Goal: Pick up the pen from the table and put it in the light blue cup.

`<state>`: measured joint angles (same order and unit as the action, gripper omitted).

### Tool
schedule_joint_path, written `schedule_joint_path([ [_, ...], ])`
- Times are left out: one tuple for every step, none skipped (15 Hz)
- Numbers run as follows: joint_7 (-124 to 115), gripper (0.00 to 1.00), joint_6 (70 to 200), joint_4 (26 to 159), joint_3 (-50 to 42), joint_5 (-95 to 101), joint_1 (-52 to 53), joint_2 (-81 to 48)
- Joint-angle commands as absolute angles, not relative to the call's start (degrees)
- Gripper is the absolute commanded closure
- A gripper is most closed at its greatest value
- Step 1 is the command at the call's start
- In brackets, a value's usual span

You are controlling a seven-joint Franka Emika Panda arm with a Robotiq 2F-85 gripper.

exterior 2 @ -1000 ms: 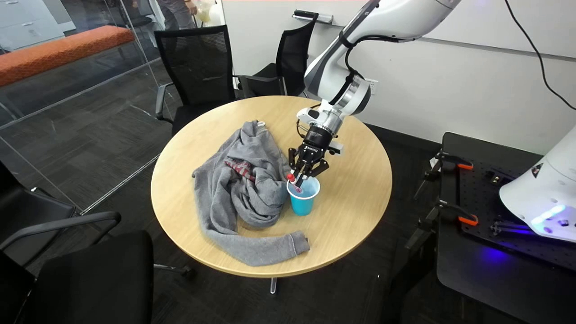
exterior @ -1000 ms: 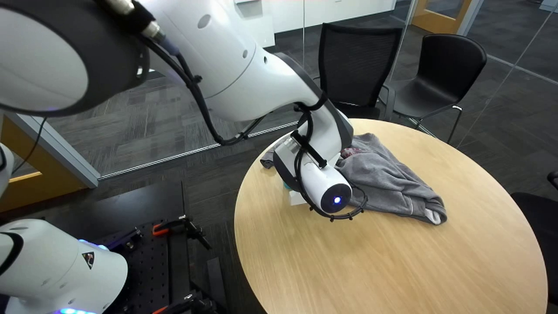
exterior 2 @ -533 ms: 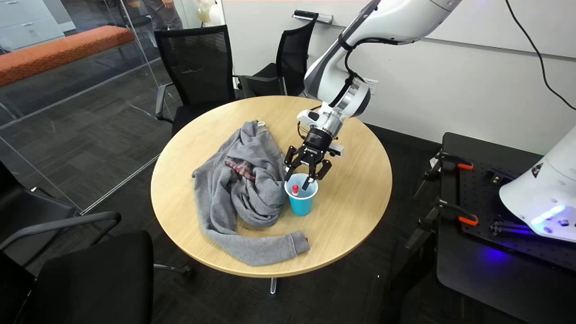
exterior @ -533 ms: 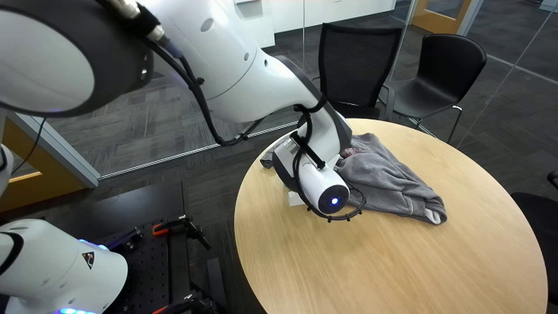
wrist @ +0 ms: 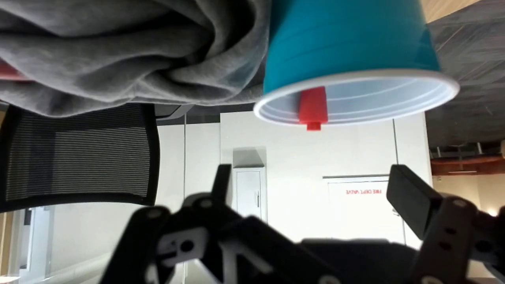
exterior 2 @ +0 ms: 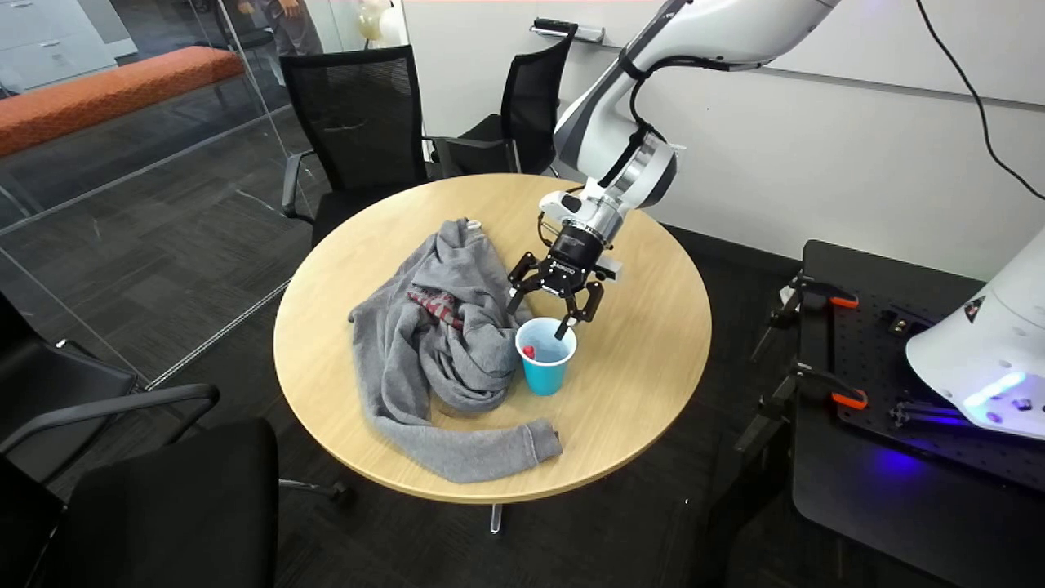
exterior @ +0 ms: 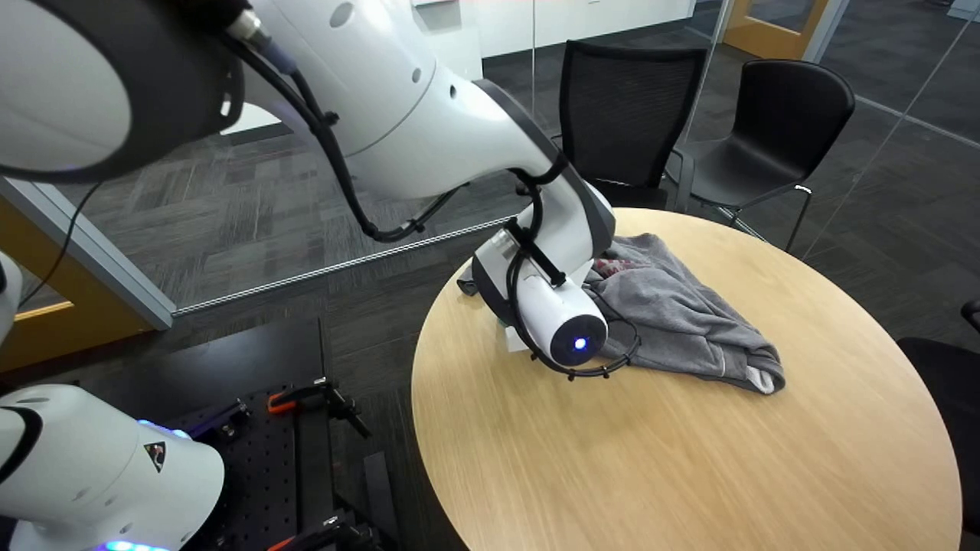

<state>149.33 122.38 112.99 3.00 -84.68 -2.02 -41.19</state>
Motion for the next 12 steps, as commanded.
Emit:
schedule_joint_path([
  [149.33, 0.0, 123.5, 117.01, 1.87, -85.61, -0.36, -33.81],
  [149.25, 0.0, 123.54, 117.93, 1.81, -85.58, -0.31, -32.07],
  [149.2, 0.0, 123.72, 118.58, 1.8, -85.85, -0.25, -30.69],
  [149.13, 0.0, 123.73, 119.35, 1.73, -85.74, -0.21, -29.13],
  [149.12, 0.0, 123.79, 120.18, 1.69, -85.71, -0.16, -27.75],
  [149.11, 0.0, 123.9, 120.8, 1.65, -85.75, -0.11, -26.56],
  [149.11, 0.0, 123.78, 121.53, 1.59, -85.46, -0.07, -25.43],
  [149.1, 0.0, 123.67, 122.31, 1.52, -85.12, -0.01, -24.45],
  [149.1, 0.0, 123.36, 122.95, 1.48, -84.8, -0.02, -23.59],
  [149.08, 0.0, 121.91, 119.53, 1.55, -84.91, -0.44, -27.36],
  [149.08, 0.0, 121.91, 119.89, 1.53, -84.9, -0.41, -26.84],
  [149.08, 0.0, 121.91, 119.89, 1.53, -84.9, -0.4, -26.89],
])
